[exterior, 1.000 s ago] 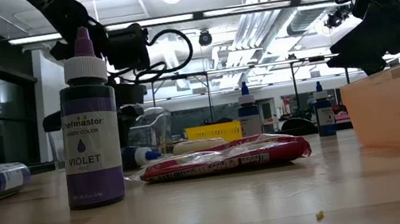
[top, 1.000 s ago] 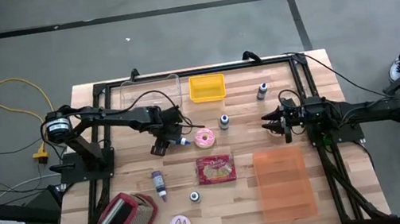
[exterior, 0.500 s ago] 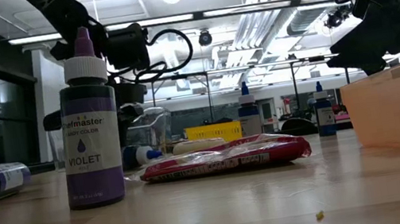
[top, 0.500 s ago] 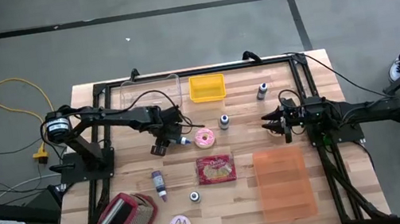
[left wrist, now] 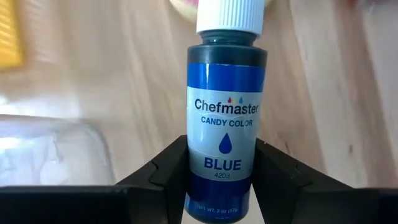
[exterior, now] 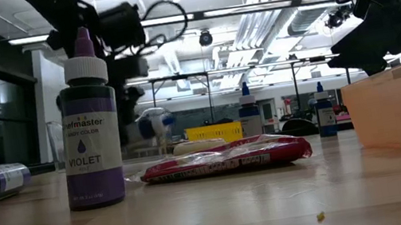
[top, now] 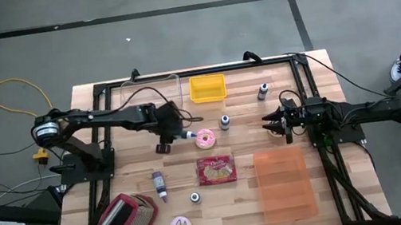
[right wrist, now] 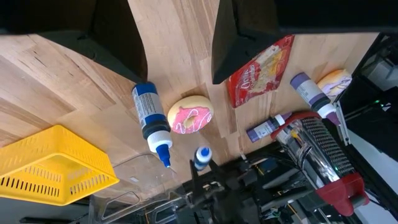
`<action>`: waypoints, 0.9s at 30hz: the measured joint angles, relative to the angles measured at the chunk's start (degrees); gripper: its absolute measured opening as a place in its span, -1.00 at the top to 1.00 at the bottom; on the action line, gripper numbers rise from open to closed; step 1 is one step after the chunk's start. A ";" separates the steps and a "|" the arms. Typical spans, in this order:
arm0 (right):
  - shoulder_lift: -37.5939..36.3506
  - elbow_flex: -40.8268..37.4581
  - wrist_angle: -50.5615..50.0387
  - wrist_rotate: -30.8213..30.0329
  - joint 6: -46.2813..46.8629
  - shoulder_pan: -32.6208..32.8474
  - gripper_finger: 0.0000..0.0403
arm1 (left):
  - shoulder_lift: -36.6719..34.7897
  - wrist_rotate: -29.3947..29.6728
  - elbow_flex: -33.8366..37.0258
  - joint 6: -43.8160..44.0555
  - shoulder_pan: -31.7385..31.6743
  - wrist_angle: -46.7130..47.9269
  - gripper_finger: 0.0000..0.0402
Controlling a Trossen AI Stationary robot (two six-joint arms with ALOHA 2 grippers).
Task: Pick & Place Food Item
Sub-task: Put the left blue food coloring bottle into the transparent bin
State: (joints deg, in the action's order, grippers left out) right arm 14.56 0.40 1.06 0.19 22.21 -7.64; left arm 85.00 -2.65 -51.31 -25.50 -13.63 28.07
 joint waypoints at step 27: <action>0.00 0.00 0.01 0.00 -0.02 0.00 0.18 | -5.08 -10.97 0.00 8.42 -0.67 -15.66 0.30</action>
State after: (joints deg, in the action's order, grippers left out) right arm 14.56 0.40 1.07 0.19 22.20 -7.64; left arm 79.92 -13.62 -51.31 -17.09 -14.31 12.42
